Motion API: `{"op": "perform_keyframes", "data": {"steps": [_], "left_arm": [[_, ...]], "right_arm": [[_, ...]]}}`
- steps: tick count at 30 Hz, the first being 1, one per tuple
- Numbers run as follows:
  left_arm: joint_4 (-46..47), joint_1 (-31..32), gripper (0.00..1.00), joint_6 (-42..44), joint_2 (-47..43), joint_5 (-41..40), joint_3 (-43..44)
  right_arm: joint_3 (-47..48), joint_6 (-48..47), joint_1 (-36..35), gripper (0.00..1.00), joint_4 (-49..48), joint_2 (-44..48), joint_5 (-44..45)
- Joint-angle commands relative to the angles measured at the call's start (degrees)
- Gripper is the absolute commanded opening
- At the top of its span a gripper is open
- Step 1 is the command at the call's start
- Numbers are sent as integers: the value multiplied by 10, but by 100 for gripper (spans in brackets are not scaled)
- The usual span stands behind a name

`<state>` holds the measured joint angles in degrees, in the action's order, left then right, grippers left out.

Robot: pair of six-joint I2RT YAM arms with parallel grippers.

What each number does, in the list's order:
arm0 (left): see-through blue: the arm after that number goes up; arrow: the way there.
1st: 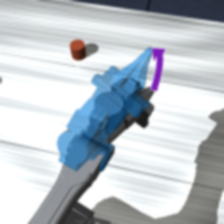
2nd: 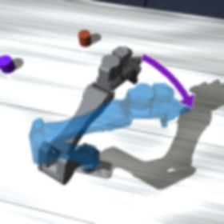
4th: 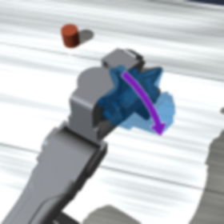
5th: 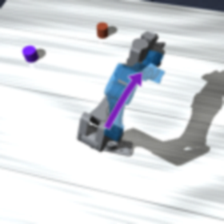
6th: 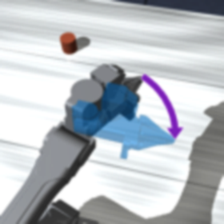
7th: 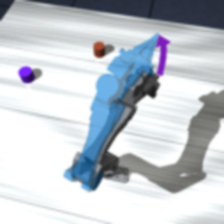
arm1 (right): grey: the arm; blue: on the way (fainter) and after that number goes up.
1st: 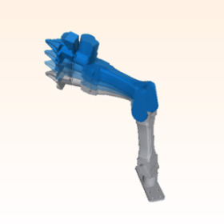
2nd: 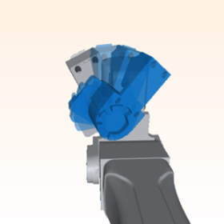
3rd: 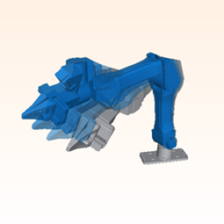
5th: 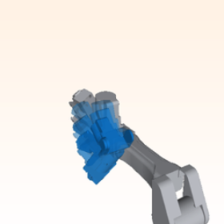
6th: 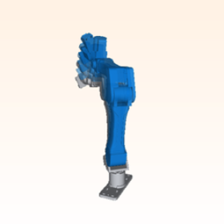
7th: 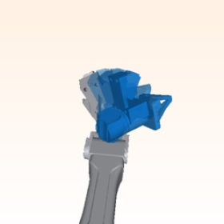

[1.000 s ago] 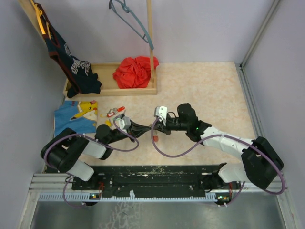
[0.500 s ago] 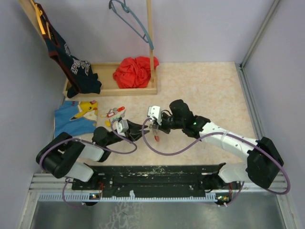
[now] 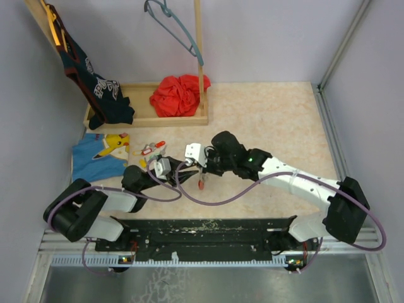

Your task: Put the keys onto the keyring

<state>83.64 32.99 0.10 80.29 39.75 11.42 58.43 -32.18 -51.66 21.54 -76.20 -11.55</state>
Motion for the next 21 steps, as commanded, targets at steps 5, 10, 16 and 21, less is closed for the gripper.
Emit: {"op": "perform_keyframes", "data": {"steps": [5,10,16,21], "left_arm": [[-48,-3,33,19,2,30,34],[-58,-3,28,23,4,36,36],[-74,-2,25,31,3,38,36],[-85,-2,21,38,1,35,39]], "right_arm": [[49,-15,-19,0,17,-20,35],[59,-16,-24,0,23,-28,43],[62,-17,-27,0,22,-29,44],[65,-16,-32,0,23,-29,43]]}}
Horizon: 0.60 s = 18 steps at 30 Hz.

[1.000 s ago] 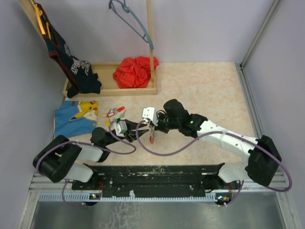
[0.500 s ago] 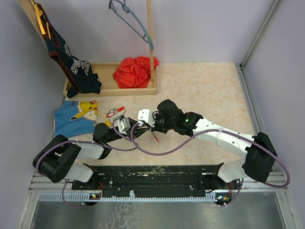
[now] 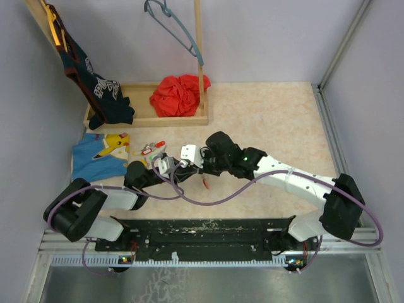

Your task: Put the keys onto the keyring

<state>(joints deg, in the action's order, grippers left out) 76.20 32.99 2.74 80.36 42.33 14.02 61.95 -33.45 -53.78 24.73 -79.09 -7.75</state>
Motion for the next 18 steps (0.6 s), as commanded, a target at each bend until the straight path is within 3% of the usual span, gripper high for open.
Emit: {"op": "perform_keyframes", "data": {"steps": [1,13,18], "left_arm": [[-13,-3,20,12,1,8,14],[-35,-3,15,18,1,4,21],[-50,-2,4,26,-1,5,24]], "right_arm": [[30,-4,-11,0,-8,-1,4],[32,-4,-15,0,-12,1,-5],[31,-3,-15,0,-18,3,-12]]}}
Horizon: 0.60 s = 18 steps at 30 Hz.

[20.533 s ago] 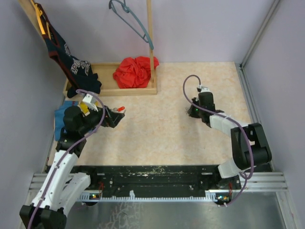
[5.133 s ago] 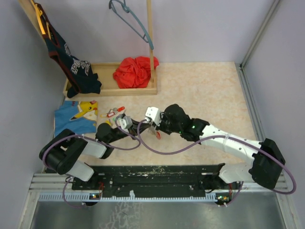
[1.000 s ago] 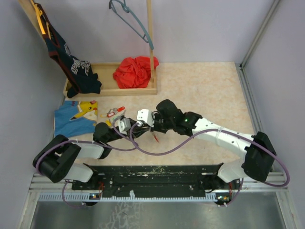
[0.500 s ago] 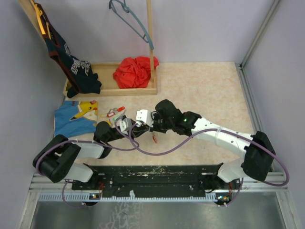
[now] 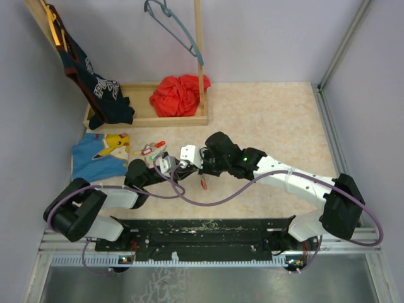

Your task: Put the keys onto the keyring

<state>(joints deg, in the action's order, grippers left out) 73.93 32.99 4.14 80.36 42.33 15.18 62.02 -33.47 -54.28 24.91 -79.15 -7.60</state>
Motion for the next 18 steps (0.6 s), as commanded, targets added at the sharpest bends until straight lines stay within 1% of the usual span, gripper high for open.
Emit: {"op": "perform_keyframes", "data": {"steps": [1,2,7,9,11,13,15,18], "left_arm": [[-31,-3,2,14,-1,6,13],[-34,-2,0,16,-1,7,13],[-34,-3,0,16,-5,7,10],[-17,-3,0,11,-8,2,1],[21,-4,0,2,-8,-9,-11],[52,-4,0,-8,-5,-16,-23],[78,-5,0,-18,0,-19,-30],[109,-6,0,-29,9,-23,-37]], "right_arm": [[30,-3,-10,0,-22,5,-13],[29,-2,-10,0,-25,6,-13],[18,1,-11,0,-43,16,-16],[10,4,-10,5,-51,22,-13],[-4,10,-9,8,-62,31,-1],[-24,16,-1,13,-82,47,-4],[-47,28,16,18,-102,65,-31],[-94,60,56,25,-162,100,-111]]}}
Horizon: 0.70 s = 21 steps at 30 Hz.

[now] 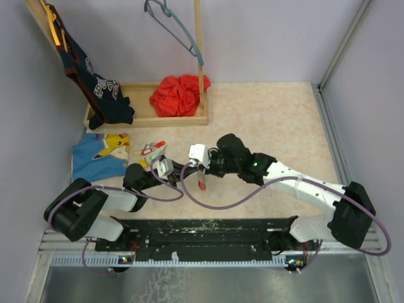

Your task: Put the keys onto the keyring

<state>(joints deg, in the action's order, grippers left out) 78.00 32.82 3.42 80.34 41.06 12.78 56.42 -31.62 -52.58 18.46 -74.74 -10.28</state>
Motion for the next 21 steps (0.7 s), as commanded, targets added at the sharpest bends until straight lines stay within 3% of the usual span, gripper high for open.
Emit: {"op": "perform_keyframes", "data": {"steps": [1,9,21], "left_arm": [[81,-5,0,-25,11,-12,-17],[120,-6,0,-39,19,-13,-24],[124,-6,0,-45,17,0,-24]], "right_arm": [[-58,53,52,26,-124,68,-112],[-214,104,116,27,-372,105,-242],[-231,118,126,26,-491,32,-301]]}}
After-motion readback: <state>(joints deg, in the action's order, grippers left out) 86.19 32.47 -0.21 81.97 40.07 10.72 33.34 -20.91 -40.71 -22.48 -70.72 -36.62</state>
